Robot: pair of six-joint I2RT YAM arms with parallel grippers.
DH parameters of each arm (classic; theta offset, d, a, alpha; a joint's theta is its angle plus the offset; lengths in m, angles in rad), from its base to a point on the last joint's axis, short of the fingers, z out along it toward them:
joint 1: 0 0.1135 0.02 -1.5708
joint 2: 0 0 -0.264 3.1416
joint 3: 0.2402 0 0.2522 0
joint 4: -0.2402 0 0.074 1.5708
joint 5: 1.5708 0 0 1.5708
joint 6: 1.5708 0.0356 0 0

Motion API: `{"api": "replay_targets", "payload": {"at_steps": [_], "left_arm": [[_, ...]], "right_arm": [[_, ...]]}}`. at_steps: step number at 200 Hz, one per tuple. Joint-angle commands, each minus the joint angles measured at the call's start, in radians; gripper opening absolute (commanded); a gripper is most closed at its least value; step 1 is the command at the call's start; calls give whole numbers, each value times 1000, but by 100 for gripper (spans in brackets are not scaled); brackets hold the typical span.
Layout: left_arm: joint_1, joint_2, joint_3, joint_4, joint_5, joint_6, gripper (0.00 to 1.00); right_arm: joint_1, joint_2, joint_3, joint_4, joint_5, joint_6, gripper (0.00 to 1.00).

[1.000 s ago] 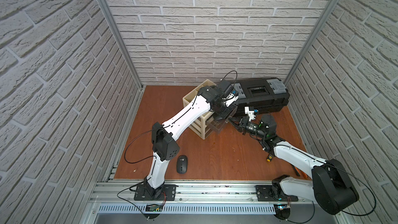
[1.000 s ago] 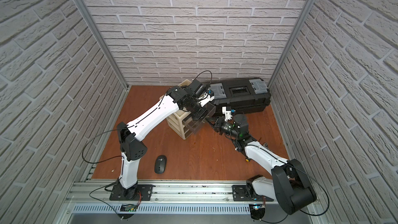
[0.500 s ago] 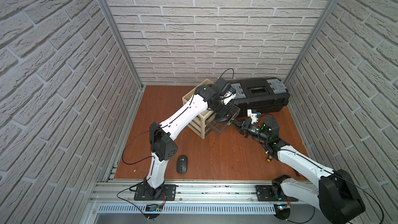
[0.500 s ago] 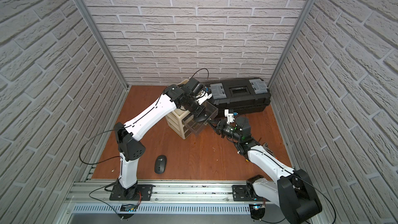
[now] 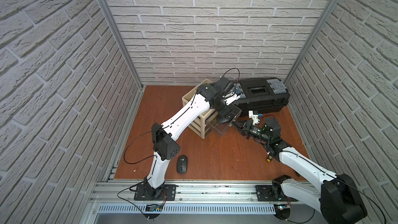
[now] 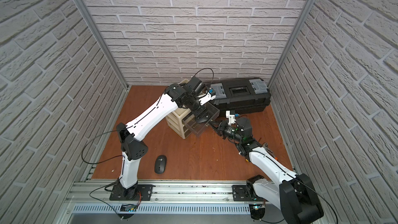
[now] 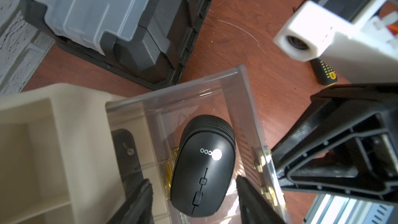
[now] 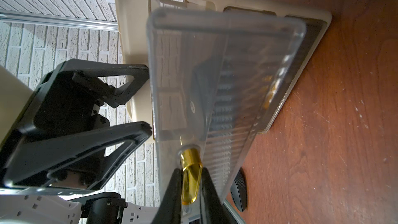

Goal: Take the mice out of the drawer
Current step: Pick up the mouse from the drawer.

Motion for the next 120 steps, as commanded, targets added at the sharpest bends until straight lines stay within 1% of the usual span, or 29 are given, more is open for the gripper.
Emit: {"api": "replay_targets", "payload": {"at_steps": [1,12,16,40,44,53,68,90,102,120], "left_arm": [[-10,42,44,-26,-1,78,68],[-16,57,59,-34,4,92,69],[-16,61,63,-37,7,96,71],[-17,85,72,-44,21,108,72],[-16,89,73,-47,21,109,74],[-14,99,80,-53,20,112,75],[-13,112,85,-62,6,110,83],[-16,120,85,-67,-7,109,90],[-16,125,83,-72,-6,112,93],[-16,133,84,-81,-2,114,93]], "right_arm": [[-12,1,7,-23,-1,-45,8],[-14,0,7,-24,-3,-45,8],[-13,0,7,-24,-2,-46,8],[-15,-6,4,-27,-3,-46,8],[-15,-6,4,-27,-3,-46,8],[-15,-7,4,-29,-3,-47,8],[-15,-9,6,-30,-5,-49,8],[-17,-10,10,-31,-9,-51,8],[-17,-11,10,-30,-9,-51,8],[-16,-12,10,-26,-9,-50,8]]}}
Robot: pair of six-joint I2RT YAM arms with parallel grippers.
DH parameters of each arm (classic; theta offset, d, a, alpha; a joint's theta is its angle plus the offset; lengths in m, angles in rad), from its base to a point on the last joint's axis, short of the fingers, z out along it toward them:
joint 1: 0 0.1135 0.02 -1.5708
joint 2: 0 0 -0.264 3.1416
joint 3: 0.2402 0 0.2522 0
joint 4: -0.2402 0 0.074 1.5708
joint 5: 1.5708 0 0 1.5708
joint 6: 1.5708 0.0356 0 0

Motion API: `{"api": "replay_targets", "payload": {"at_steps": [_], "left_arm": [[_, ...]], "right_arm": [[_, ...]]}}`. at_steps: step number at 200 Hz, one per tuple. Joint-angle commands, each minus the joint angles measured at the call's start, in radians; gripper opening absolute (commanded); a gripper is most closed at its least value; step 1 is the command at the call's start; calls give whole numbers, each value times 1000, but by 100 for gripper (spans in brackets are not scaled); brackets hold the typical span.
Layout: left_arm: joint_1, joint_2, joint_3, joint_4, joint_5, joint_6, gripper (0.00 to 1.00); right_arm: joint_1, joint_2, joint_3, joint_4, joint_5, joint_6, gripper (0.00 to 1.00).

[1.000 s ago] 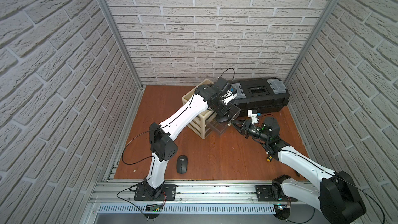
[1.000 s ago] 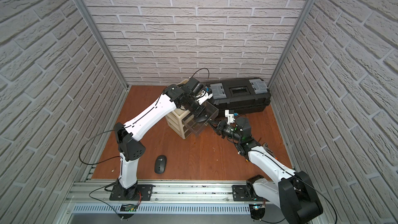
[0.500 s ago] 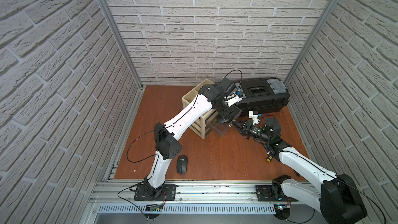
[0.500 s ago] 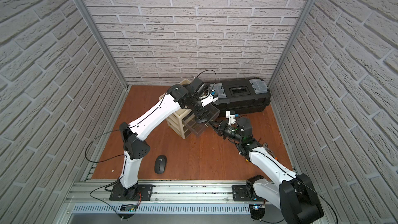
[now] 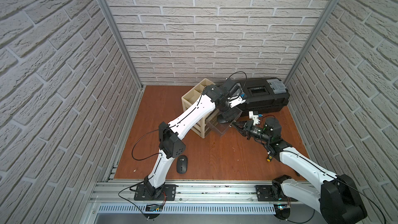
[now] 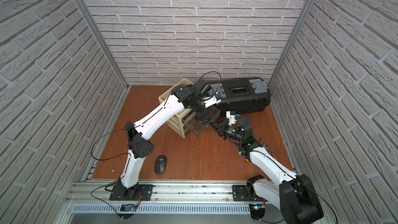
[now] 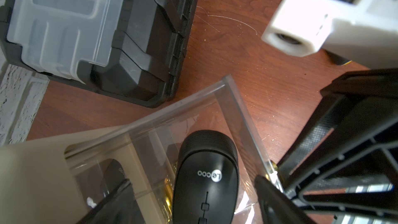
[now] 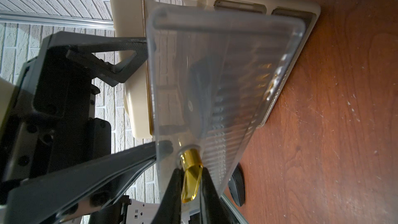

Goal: Take the mice out of the drawer
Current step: Pick up the mouse from the drawer.

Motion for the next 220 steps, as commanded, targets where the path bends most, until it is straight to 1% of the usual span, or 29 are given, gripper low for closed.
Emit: {"api": "replay_targets", "payload": {"at_steps": [1,10,15,21,30,37,52,72,105,153,165,188,220], "left_arm": [[4,54,-6,-59,28,0,93],[3,58,-3,-63,31,1,92],[4,61,-1,-65,29,2,90],[4,63,0,-67,30,2,85],[4,65,0,-67,35,2,74],[4,67,1,-67,35,2,69],[4,70,3,-71,40,5,66],[4,71,6,-77,46,12,67],[7,88,15,-95,49,17,73],[4,117,27,-113,43,11,78],[4,116,30,-113,43,12,79],[3,105,33,-110,37,11,85],[4,88,49,-108,28,4,88]], "right_arm": [[-4,-9,11,-3,13,-46,8],[-5,-11,13,-4,13,-49,8],[-5,-11,13,-5,12,-49,8],[-5,-9,14,-6,12,-50,8],[-5,-8,16,-5,13,-51,8],[-6,-6,16,-5,12,-51,8],[-5,-4,17,-2,12,-51,8],[-6,-4,17,-1,12,-51,8],[-6,0,19,1,10,-51,8],[-6,6,28,-2,9,-52,8],[-6,7,30,-2,9,-52,8],[-6,10,31,-1,8,-52,8],[-6,12,31,1,8,-52,8]]}}
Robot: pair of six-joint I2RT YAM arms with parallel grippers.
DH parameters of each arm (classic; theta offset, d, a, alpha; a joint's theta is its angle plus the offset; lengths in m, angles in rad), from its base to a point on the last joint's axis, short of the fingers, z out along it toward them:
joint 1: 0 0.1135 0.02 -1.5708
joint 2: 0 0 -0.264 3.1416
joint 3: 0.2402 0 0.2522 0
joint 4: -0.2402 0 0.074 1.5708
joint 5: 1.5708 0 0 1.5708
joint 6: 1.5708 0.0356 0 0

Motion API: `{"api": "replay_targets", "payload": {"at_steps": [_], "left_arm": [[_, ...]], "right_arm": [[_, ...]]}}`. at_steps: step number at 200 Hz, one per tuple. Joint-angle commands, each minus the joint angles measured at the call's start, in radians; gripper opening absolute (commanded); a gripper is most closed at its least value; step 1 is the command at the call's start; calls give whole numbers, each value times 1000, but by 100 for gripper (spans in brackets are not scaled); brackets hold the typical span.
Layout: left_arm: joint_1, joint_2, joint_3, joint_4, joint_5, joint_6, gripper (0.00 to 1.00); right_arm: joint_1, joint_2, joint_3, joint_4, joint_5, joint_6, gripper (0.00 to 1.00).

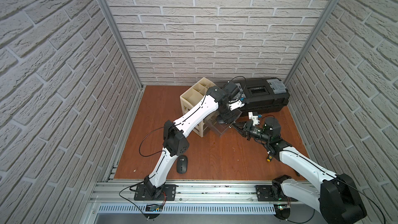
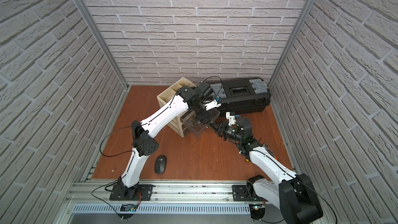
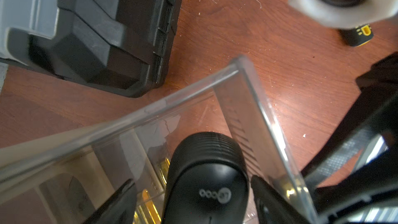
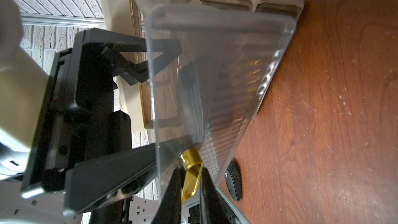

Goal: Take the mice out of the drawer
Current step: Pick up the mouse from the drawer.

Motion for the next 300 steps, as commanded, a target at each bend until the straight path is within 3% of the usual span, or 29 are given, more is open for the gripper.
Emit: {"api": "replay_targets", "payload": {"at_steps": [1,95,127,209,300], "left_arm": [[3,12,20,-47,15,3,88],[3,18,21,-60,18,-13,81],[6,3,21,-57,10,-14,86],[5,2,10,-65,-18,-21,90],[20,-17,55,-41,-48,-32,71]], "right_arm": [[-4,5,26,33,20,-45,8],[-4,4,72,2,15,-83,7],[-3,6,127,-89,11,-147,7],[-4,54,187,-82,6,-146,7],[-4,85,196,-55,-2,-137,7]]}}
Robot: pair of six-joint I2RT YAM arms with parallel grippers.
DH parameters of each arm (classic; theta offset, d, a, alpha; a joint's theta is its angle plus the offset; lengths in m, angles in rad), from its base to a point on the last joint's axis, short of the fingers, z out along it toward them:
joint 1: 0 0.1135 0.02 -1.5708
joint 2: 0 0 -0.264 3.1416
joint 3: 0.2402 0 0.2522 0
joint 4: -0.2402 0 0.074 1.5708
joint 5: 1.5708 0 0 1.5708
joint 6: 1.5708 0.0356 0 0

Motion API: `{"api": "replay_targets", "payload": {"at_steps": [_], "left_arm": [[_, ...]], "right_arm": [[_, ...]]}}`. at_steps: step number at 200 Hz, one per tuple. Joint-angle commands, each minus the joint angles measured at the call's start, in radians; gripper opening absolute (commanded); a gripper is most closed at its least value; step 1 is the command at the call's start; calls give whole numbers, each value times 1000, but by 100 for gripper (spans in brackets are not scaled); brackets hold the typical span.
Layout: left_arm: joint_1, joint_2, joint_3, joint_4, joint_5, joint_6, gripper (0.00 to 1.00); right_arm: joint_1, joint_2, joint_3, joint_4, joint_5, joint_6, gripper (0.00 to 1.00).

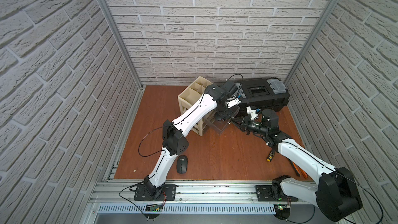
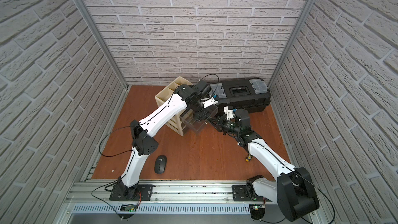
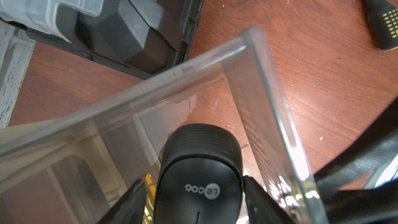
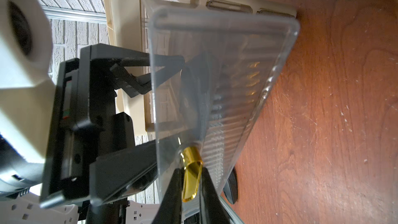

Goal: Take the mice out of the drawer
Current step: Pick up the mouse from the drawer.

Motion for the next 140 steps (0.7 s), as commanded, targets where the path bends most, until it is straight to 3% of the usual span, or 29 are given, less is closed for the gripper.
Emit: {"api": "replay_targets", "payload": {"at_steps": [1,28,140], "left_arm": [[3,-17,32,-18,17,3,71],[6,-3,44,-45,71,9,71],[9,66,45,-74,70,8,78]], "right_arm": [[-3,4,32,101,11,-38,7],[-3,6,31,103,9,-39,7],[-3,13,38,118,5,-32,7]]}}
